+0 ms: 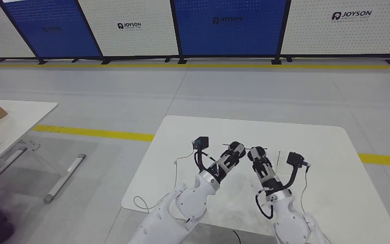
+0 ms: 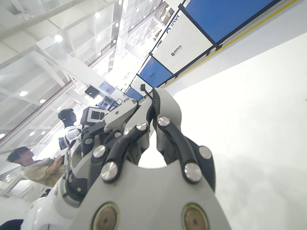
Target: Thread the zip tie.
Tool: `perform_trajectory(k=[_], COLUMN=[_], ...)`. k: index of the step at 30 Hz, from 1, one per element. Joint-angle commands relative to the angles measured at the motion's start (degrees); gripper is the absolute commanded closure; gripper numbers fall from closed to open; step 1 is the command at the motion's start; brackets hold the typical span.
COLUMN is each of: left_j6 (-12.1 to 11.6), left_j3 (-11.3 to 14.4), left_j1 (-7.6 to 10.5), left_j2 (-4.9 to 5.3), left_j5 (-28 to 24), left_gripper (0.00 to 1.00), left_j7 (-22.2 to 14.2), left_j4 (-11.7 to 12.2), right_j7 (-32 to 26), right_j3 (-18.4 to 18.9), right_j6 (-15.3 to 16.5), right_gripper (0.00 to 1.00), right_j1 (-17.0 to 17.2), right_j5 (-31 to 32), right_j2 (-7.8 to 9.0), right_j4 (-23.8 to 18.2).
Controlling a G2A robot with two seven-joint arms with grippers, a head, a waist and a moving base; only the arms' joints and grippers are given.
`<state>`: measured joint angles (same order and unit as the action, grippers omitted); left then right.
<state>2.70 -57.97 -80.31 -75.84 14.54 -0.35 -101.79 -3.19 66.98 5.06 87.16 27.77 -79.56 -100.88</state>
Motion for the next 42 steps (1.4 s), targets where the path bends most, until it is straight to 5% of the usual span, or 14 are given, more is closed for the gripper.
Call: perform_trajectory(k=[1,4,7,15,21,30,38,42], left_j6=[0.3,0.5,0.6,1.2,1.8,1.8,1.8,2.0], left_j3=[-0.1,-0.1,0.0,0.2,-0.1,-0.1,-0.5,-0.6], left_j1=[0.0,0.07,0.14,0.34,0.18,0.18,-0.8,-1.18], left_j2=[-0.04,-0.09,-0.15,-0.35,-0.68,-0.68,-0.79,-0.9], left_j5=[-0.2,-0.2,-0.2,-0.6,-5.4,-5.4,-7.5,-10.5], left_gripper=[1.0,1.0,1.0,1.0,1.0,1.0,1.0,1.0], left_j7=[0.3,0.4,0.6,1.2,1.2,1.2,1.8,1.0], left_j4=[0.1,0.1,0.1,0.2,-0.5,-0.5,-2.0,-2.7], right_j7=[-0.1,0.3,0.9,1.7,5.3,6.8,9.1,2.2], right_j3=[0.1,0.3,0.5,1.3,4.0,5.3,7.6,7.2], right_j6=[0.0,0.4,0.9,1.7,1.6,1.0,-4.9,-9.8], right_gripper=[0.65,0.51,0.5,0.0,0.0,0.0,0.0,0.0], right_j1=[0.0,0.1,0.4,1.3,3.3,3.9,1.7,0.1], right_j5=[-0.5,-0.8,-1.2,-1.6,-1.6,-2.6,11.7,27.3], right_j2=[0.0,0.02,0.05,0.2,0.45,0.48,1.03,1.84], right_j4=[-0.1,-0.3,-0.5,-1.1,-0.5,-0.4,0.8,1.7])
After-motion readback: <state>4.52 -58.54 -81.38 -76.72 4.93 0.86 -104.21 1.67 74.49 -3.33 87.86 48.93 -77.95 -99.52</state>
